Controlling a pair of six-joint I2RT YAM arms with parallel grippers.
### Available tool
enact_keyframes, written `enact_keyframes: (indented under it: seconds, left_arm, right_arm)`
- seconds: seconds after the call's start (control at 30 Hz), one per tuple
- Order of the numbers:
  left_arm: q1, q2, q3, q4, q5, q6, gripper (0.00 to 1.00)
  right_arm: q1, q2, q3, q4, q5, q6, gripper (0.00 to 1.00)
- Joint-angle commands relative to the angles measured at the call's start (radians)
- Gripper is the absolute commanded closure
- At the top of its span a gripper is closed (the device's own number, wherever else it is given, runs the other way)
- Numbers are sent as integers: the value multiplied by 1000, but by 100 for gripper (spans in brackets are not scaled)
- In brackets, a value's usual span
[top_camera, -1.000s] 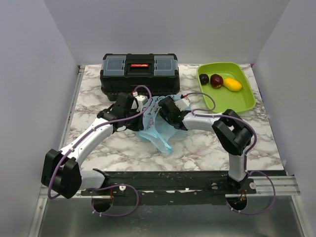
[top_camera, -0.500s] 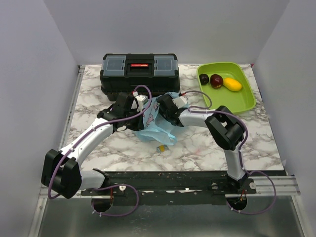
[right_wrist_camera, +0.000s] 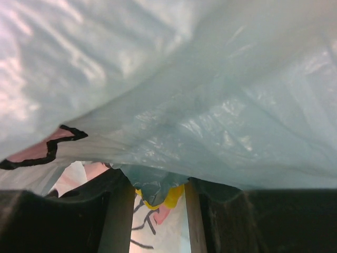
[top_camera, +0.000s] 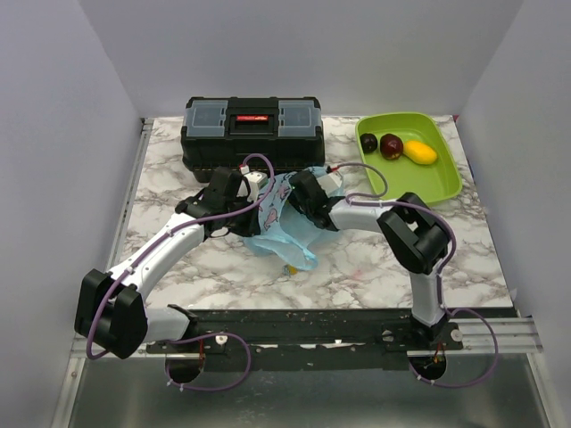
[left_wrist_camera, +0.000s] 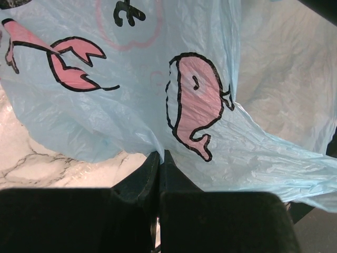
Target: Take the fake fruits out of the plastic bag
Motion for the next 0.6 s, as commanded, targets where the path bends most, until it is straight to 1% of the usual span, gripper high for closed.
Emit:
enact_keyframes:
  seconds: [0.0,0.23,0.4,0.57]
  left_arm:
    - [2,0,15,-5,5,0,100]
    - [1,7,15,-7,1,0,100]
    - [1,10,17,-9,-10,3,100]
    - [2,11,19,-14,-36,5,100]
  right_arm:
    - [-5,-110,-90,0,-51,-39,64]
    - [-6,-226,-194,27,-115,-22,66]
    - [-6,-264,-250,47,-201,-21,67]
    - [-5,-281,-293,63,-310,-63,67]
